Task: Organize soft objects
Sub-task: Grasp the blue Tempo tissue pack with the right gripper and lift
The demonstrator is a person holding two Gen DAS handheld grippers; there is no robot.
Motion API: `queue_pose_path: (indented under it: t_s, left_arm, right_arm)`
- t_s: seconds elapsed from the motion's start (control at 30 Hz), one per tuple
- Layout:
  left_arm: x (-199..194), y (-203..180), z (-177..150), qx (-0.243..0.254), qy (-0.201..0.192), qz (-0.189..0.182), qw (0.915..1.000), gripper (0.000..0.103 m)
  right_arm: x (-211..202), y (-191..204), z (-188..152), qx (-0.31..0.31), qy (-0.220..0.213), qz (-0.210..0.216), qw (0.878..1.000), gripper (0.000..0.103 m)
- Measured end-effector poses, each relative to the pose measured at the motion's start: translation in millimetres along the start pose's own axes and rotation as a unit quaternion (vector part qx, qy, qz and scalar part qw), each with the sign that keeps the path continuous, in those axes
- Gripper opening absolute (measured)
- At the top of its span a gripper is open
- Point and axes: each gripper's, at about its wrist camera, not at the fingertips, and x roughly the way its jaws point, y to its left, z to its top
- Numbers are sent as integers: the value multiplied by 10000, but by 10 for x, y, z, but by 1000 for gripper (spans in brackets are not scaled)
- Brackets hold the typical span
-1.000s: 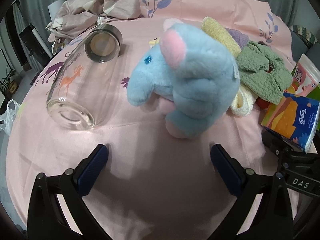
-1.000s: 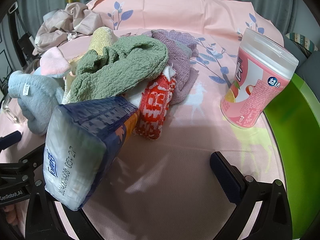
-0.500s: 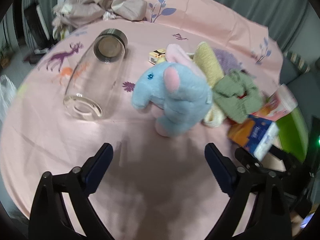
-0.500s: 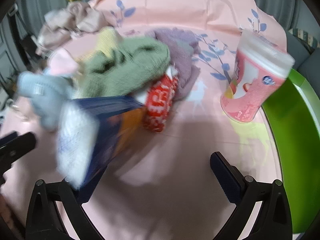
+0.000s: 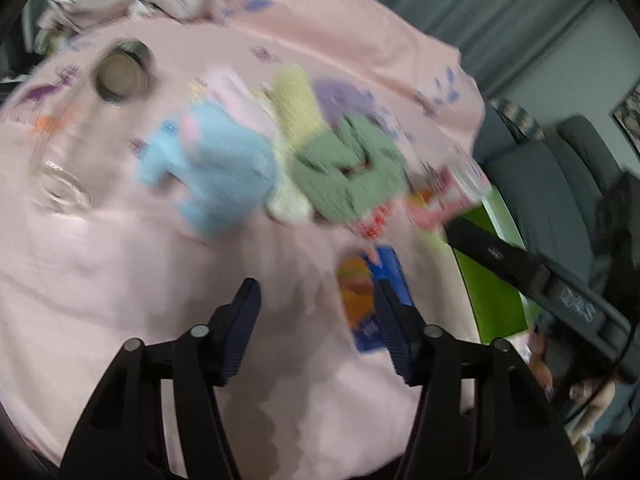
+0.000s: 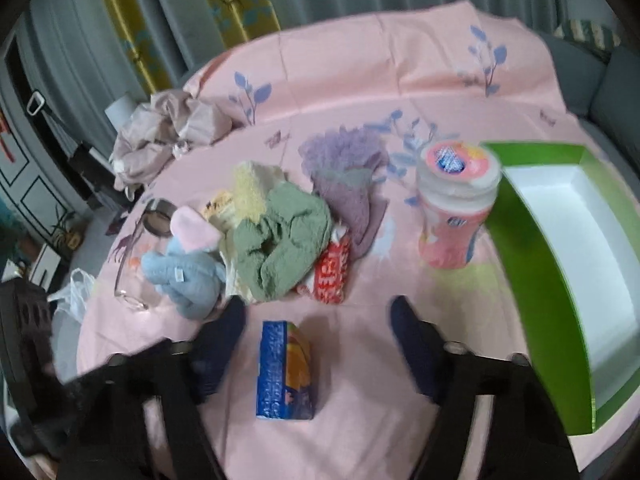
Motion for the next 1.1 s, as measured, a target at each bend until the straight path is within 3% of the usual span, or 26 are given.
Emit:
queue_pose_path:
  t_s: [0.07,0.13,0.2,0.33,0.6,0.7,0.77,0.83,1.0,1.07,1.1]
  left_arm:
    - [110,-42,-56,-2,254,-130,9996,46]
    - [145,-39,-80,-71,322,-250,9991,40]
    - [139,-32,-62,-50,312,-234,9992,40]
    - [117,73,-45,-95,313,174,9993,40]
    - [-28,252,-24,-267,253,95,9993,40]
    - [50,199,-60,-222,387,-54,9990,40]
    - [120,110,-102,-84,510,-83,9986,42]
    - [198,23,-135,85,598,-22,9982,42]
    - [347,-7,-173,76,684,-190,9974,40]
    - [349,-29,-172,155,671,-117,9976,40]
    - [337,-44,-173,191,630,-78,9978,39]
  right_arm:
    - [123,18,-37,46,287,107,9995,43]
    - [224,7,-111,41,527,203,9984,36]
    - [311,1,-172,83,739,360,9966,35]
    - [342,55,-212,97,867,833,9927,35]
    - [488,193,-235,318,1195,1762,9766,35]
    - [473,120,-222,424,1193,1172,9850,37]
    - [476,77,-225,417,1282,853,9872,56]
    - [479,57,-237,411,1316,856,9867,62]
    - [613,110,-285,315,1564,1144,9805,62]
    - [699,115,-320,337,1682,1189,9780,52]
    - [719,107,-324,375,1682,1256,9770,52]
